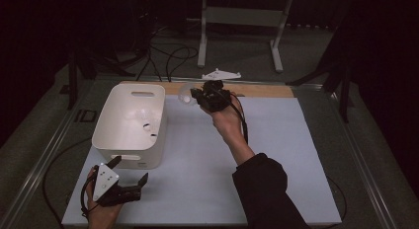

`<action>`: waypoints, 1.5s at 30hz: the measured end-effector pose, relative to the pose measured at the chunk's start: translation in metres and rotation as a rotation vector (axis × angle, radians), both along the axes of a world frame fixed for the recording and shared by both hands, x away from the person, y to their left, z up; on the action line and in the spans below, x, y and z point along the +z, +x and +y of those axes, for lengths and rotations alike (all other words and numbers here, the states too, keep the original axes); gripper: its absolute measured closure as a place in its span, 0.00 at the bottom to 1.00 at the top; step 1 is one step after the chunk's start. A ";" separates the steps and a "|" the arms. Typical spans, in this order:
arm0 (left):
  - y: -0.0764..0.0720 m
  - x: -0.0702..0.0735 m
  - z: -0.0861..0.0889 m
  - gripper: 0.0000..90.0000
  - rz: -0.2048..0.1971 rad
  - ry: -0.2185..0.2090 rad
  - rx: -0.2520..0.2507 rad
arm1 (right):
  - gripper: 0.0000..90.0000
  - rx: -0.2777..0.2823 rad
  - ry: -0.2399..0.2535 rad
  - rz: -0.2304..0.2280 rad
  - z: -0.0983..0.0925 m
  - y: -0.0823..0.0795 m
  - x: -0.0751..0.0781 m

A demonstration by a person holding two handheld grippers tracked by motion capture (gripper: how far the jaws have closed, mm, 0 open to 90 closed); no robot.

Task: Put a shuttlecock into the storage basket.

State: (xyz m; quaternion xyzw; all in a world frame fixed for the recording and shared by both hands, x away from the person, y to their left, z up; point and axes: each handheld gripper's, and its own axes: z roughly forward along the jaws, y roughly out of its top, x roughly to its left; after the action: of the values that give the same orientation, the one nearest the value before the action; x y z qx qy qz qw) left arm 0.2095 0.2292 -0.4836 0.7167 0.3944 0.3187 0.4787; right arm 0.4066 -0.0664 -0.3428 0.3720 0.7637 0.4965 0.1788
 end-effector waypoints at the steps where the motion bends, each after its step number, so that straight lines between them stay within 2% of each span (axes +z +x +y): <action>1: 0.000 0.000 0.000 0.00 -0.001 0.000 0.000 | 0.99 0.003 0.001 -0.005 0.000 0.000 0.000; 24: 0.000 0.000 0.000 0.00 -0.001 0.000 0.003 | 0.99 0.022 0.010 -0.026 0.014 0.003 0.010; 45: 0.000 0.000 0.000 0.00 -0.001 -0.002 0.000 | 0.99 0.054 0.017 -0.036 0.024 0.004 0.011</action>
State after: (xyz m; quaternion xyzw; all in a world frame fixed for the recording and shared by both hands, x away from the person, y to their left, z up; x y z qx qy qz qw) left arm 0.2093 0.2296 -0.4834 0.7162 0.3944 0.3188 0.4795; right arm 0.4111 -0.0427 -0.3316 0.3437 0.7660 0.5141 0.1758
